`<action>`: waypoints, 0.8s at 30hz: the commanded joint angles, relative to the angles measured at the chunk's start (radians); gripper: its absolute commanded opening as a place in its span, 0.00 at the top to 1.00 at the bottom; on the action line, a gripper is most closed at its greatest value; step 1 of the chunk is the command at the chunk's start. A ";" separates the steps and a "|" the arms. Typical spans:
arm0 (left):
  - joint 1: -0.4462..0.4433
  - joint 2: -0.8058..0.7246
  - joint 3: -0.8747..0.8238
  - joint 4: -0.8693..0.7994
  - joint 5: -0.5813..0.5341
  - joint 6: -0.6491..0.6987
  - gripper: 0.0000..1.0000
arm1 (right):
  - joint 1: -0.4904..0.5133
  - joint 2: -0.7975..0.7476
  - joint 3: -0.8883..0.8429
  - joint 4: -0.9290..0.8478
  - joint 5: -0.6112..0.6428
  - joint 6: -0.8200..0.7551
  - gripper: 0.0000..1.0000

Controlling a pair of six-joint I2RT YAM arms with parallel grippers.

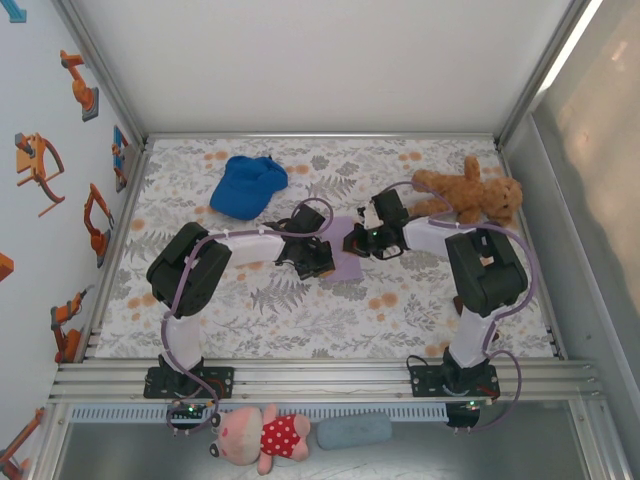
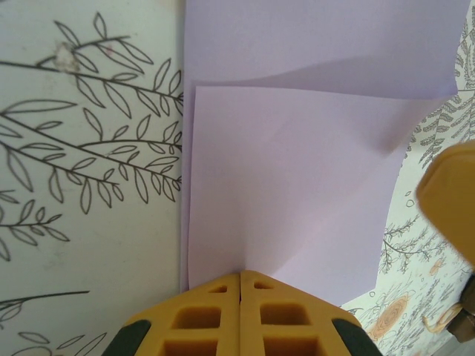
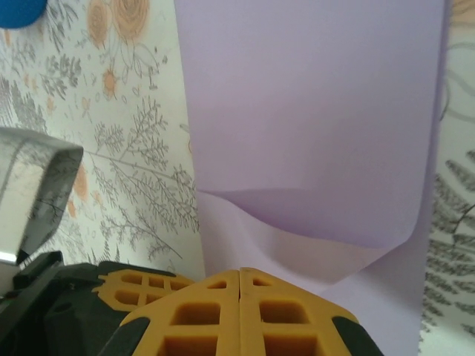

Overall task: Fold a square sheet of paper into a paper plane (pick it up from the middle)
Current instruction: Fold the triangle a second time at the center of the table.

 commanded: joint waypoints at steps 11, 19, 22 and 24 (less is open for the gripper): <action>-0.003 0.040 0.011 -0.101 -0.014 0.014 0.95 | 0.034 0.083 0.046 -0.042 -0.001 -0.056 1.00; -0.002 0.051 0.011 -0.133 -0.014 0.009 0.95 | -0.011 0.108 0.050 -0.042 0.027 -0.078 1.00; -0.002 0.054 0.005 -0.140 -0.011 0.007 0.95 | -0.049 0.114 0.060 -0.041 0.037 -0.078 1.00; -0.002 0.058 0.003 -0.140 -0.009 0.008 0.95 | -0.074 0.123 0.074 -0.040 0.054 -0.080 1.00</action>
